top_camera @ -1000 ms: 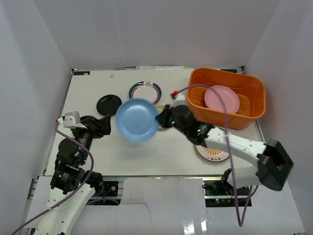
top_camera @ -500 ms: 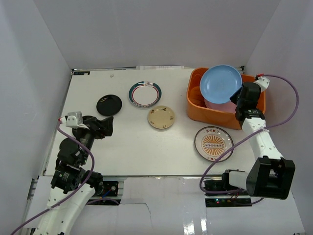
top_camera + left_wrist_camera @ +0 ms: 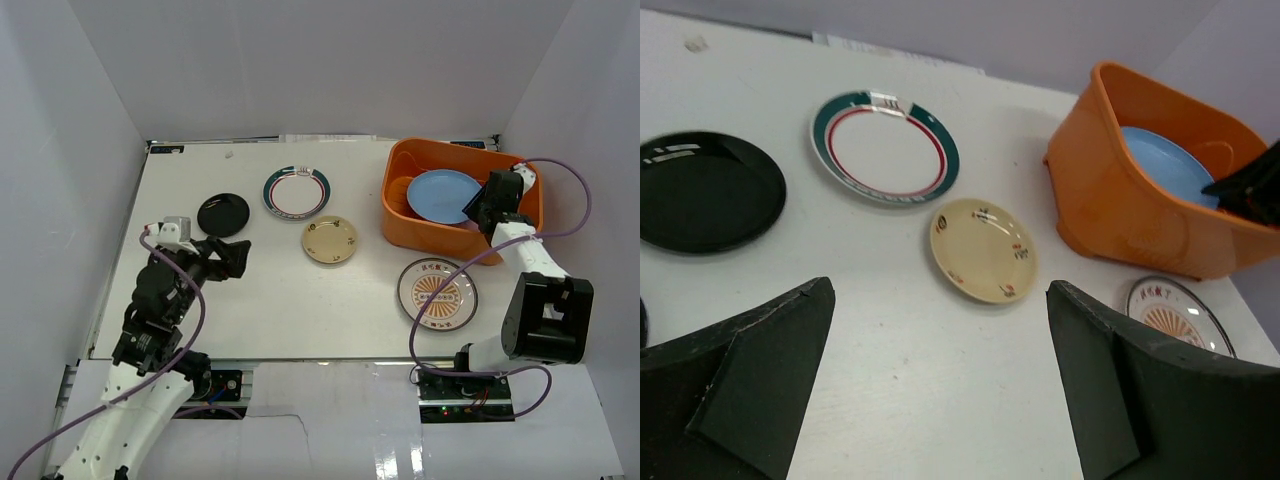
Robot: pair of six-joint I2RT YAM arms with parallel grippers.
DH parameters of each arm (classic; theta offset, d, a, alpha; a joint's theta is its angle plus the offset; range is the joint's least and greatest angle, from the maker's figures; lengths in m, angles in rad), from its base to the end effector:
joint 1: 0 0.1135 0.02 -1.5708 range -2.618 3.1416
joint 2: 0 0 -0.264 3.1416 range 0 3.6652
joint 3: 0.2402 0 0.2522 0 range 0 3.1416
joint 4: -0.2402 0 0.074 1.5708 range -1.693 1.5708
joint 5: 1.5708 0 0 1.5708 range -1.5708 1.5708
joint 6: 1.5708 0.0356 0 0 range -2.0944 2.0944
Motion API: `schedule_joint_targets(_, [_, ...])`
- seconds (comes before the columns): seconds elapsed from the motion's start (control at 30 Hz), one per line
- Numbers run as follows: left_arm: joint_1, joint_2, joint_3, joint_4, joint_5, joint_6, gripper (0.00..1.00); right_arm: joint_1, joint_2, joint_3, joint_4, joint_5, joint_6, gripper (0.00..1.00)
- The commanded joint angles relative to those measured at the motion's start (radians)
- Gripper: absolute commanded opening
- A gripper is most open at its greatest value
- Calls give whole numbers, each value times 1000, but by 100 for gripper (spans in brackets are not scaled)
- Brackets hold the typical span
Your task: Place the plates into the plastic bin on the countertop
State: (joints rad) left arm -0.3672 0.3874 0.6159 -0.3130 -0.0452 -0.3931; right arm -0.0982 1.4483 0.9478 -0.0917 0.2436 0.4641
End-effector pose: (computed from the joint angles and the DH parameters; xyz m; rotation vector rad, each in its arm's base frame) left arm 0.1030 -0.0379 0.3179 -0.0567 1.6823 -0.5385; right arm 0.3191 -0.0401 0.2500 0.7275 2.0165 -0.0502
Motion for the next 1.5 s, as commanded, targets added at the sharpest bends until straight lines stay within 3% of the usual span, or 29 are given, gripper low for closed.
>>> schedule_joint_targets(0.0, [-4, 70, 24, 2, 145, -33, 98, -5, -40, 42, 29, -15, -1, 43])
schedule_joint_targets(0.03, [-4, 91, 27, 2, 209, -64, 98, -5, -52, 42, 30, -23, 1, 55])
schedule_joint_targets(0.13, [-4, 175, 1, 55, 386, -127, 98, -5, -107, 36, 50, -75, 11, 69])
schedule_joint_targets(0.3, [-63, 326, -132, 293, 551, -315, 97, 15, -248, -27, 92, -245, 54, 71])
schedule_joint_targets(0.47, [-280, 487, -102, 394, 377, -346, 93, 141, -405, -133, 162, -411, 85, 68])
schedule_joint_targets(0.6, [-485, 751, -50, 506, 294, -372, 91, 297, -546, -225, 202, -454, 119, 64])
schedule_joint_targets(0.77, [-624, 1059, 79, 646, 248, -406, 90, 387, -659, -264, 138, -507, 127, 63])
schedule_joint_targets(1.03, [-659, 1460, 335, 715, 269, -431, 79, 402, -864, -395, 99, -556, 177, 59])
schedule_joint_targets(1.47, [-664, 1714, 521, 716, 222, -490, 59, 405, -1039, -517, 93, -579, 200, 58])
